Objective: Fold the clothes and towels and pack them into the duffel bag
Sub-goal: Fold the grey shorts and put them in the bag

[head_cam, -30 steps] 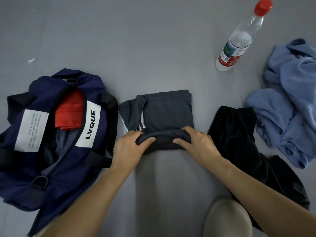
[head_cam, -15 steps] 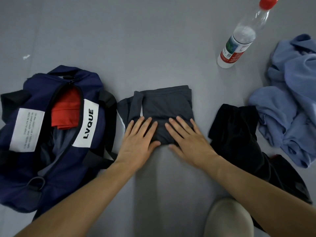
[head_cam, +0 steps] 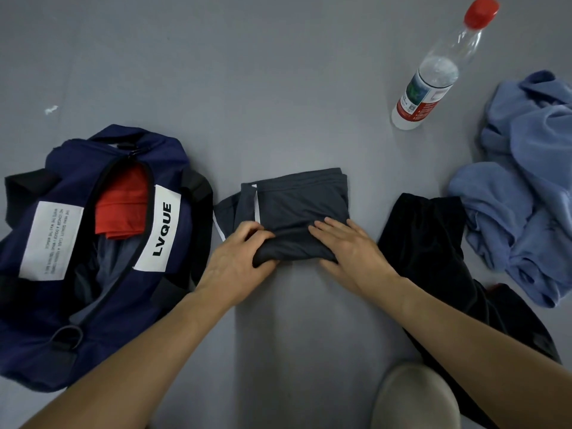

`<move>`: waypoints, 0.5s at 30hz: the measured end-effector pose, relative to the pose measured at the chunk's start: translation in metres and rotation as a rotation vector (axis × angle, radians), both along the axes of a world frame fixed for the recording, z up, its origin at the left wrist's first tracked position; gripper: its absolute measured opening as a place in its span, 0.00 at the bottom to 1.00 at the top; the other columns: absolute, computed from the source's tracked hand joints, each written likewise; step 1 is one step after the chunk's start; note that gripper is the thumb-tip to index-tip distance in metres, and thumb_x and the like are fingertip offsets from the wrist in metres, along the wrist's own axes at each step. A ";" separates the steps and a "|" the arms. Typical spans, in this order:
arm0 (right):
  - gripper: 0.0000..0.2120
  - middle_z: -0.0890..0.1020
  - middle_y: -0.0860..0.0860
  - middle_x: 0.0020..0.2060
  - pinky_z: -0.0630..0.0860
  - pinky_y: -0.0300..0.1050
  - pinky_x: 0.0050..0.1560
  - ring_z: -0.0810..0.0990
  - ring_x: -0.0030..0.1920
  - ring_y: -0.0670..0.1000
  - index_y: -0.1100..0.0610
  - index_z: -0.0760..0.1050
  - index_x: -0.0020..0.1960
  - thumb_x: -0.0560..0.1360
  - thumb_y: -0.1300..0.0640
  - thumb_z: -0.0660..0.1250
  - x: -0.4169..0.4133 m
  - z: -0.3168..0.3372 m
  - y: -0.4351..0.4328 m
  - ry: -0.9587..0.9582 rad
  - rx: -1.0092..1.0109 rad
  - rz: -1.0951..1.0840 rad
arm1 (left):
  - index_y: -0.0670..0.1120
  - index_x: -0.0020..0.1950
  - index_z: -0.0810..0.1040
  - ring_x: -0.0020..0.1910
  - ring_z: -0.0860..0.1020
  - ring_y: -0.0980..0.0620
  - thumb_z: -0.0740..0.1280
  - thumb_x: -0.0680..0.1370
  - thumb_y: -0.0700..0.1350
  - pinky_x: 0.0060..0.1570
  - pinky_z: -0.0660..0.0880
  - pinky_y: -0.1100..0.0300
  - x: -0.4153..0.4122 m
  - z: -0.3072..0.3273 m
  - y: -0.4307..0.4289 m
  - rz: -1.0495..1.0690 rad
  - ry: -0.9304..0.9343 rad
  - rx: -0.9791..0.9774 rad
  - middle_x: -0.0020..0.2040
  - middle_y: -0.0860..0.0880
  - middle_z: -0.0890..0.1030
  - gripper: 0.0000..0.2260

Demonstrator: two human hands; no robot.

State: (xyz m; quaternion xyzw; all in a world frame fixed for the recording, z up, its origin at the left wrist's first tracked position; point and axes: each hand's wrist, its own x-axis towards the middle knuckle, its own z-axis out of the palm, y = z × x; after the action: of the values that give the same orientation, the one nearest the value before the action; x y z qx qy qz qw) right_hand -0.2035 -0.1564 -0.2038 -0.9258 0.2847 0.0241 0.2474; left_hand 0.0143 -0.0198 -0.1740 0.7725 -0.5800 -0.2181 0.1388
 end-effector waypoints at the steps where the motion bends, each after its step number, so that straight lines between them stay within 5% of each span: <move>1: 0.26 0.72 0.49 0.73 0.58 0.53 0.78 0.67 0.75 0.51 0.52 0.68 0.76 0.79 0.47 0.66 -0.002 0.002 0.002 -0.064 0.045 -0.046 | 0.57 0.63 0.77 0.55 0.77 0.59 0.69 0.75 0.59 0.53 0.74 0.62 0.001 0.004 0.000 0.020 0.025 0.013 0.60 0.61 0.74 0.17; 4: 0.21 0.84 0.50 0.54 0.75 0.48 0.62 0.80 0.58 0.52 0.47 0.77 0.65 0.77 0.38 0.66 -0.003 0.013 0.000 -0.080 0.164 -0.226 | 0.60 0.55 0.76 0.48 0.77 0.61 0.68 0.74 0.64 0.48 0.74 0.60 0.004 0.014 -0.004 0.115 0.111 0.075 0.48 0.62 0.79 0.14; 7: 0.24 0.83 0.51 0.42 0.78 0.49 0.50 0.81 0.46 0.55 0.45 0.75 0.60 0.73 0.30 0.63 0.007 0.024 -0.008 0.034 0.209 -0.340 | 0.59 0.52 0.75 0.44 0.78 0.56 0.69 0.73 0.65 0.44 0.70 0.58 0.008 0.018 -0.016 0.196 0.143 0.138 0.42 0.61 0.78 0.15; 12: 0.26 0.82 0.53 0.40 0.74 0.49 0.37 0.82 0.42 0.60 0.52 0.74 0.58 0.75 0.31 0.62 0.029 0.018 -0.026 0.059 -0.188 -0.319 | 0.55 0.58 0.78 0.56 0.77 0.44 0.65 0.76 0.66 0.54 0.73 0.49 0.014 0.012 -0.040 0.310 -0.263 0.124 0.55 0.51 0.81 0.19; 15: 0.21 0.80 0.53 0.52 0.77 0.53 0.43 0.79 0.48 0.58 0.54 0.76 0.62 0.76 0.41 0.67 0.037 0.005 -0.035 -0.068 -0.419 -0.208 | 0.50 0.58 0.80 0.58 0.75 0.41 0.69 0.78 0.52 0.59 0.68 0.46 0.003 0.001 -0.044 0.243 -0.393 -0.109 0.58 0.49 0.78 0.10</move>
State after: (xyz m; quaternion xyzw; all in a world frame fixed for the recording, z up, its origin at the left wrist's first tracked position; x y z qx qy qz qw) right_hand -0.1664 -0.1914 -0.1993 -0.9228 0.3691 -0.0921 0.0606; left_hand 0.0171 -0.0637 -0.1732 0.8557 -0.5095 -0.0137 0.0900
